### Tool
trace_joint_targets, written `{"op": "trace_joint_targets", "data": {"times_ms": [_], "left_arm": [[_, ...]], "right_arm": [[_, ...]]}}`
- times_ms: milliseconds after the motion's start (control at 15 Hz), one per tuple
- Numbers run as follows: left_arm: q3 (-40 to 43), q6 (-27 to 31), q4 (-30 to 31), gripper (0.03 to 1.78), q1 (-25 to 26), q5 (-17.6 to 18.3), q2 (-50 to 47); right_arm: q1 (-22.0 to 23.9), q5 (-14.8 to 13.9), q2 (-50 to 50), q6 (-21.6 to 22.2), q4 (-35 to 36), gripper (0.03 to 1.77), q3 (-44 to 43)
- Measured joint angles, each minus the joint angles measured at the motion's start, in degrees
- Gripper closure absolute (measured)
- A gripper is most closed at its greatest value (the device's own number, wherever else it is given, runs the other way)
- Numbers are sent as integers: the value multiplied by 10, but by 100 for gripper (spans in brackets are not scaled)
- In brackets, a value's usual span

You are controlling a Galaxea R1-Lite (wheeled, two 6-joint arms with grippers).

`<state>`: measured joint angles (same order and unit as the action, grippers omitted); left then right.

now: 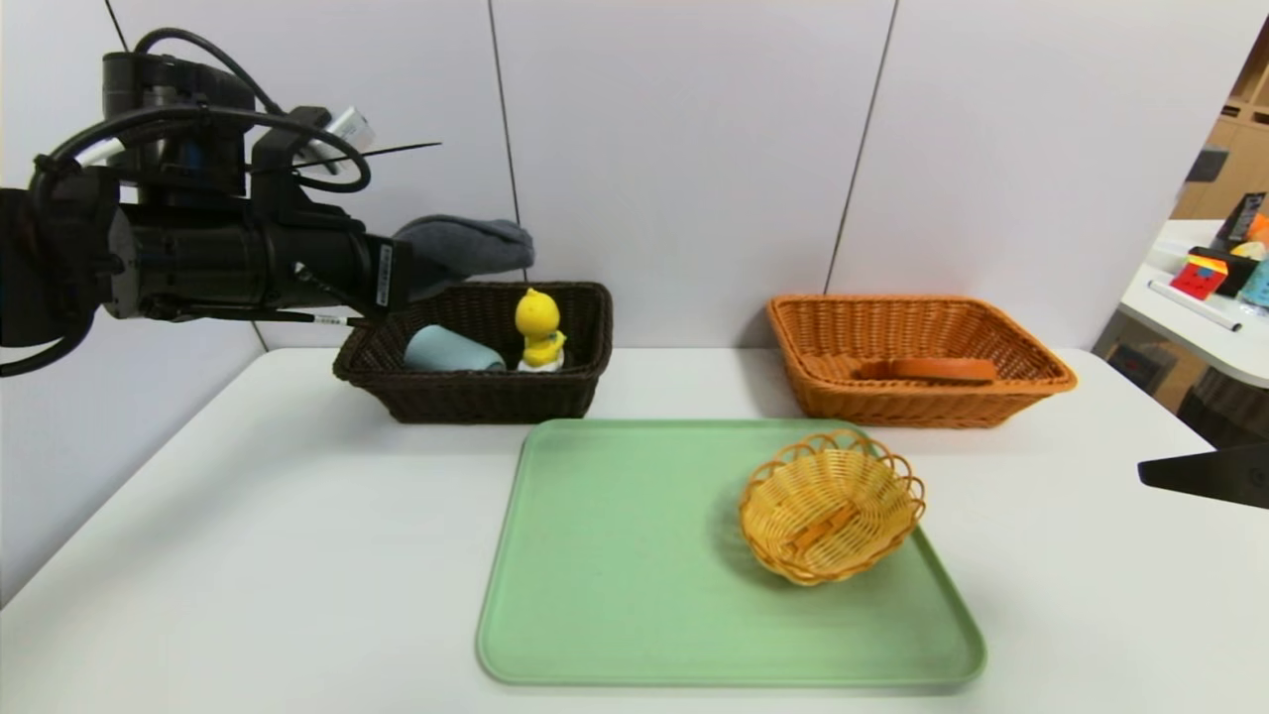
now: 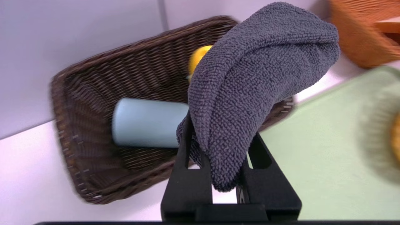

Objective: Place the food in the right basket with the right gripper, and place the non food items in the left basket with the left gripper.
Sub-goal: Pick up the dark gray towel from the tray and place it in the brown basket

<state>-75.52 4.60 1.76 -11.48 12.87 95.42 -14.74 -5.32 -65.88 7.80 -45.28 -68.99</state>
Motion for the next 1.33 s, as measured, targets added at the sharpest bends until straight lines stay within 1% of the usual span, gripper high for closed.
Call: {"op": "trace_joint_targets", "data": {"times_ms": [200,400,533,600,933,1267,1333], "left_arm": [[-25,8,2,156,33,-14,41],[-51,8,2,156,50,-18,85],[-66,9,4,156,53,-27,114],[-73,9,6,156,54,-29,128],[-99,9,7,156,55,-32,174],[-115,13,7,156,54,-33,200],[-115,17,7,151,54,-33,203]], "right_arm": [[1,-1,-1,1,0,10,-1],[1,-1,-2,1,10,10,-2],[1,-1,-2,1,38,10,-1],[1,-1,-2,1,41,10,-1],[5,0,-6,0,41,10,-1],[5,0,-10,0,41,10,-1],[5,1,-10,0,41,10,-1]]}}
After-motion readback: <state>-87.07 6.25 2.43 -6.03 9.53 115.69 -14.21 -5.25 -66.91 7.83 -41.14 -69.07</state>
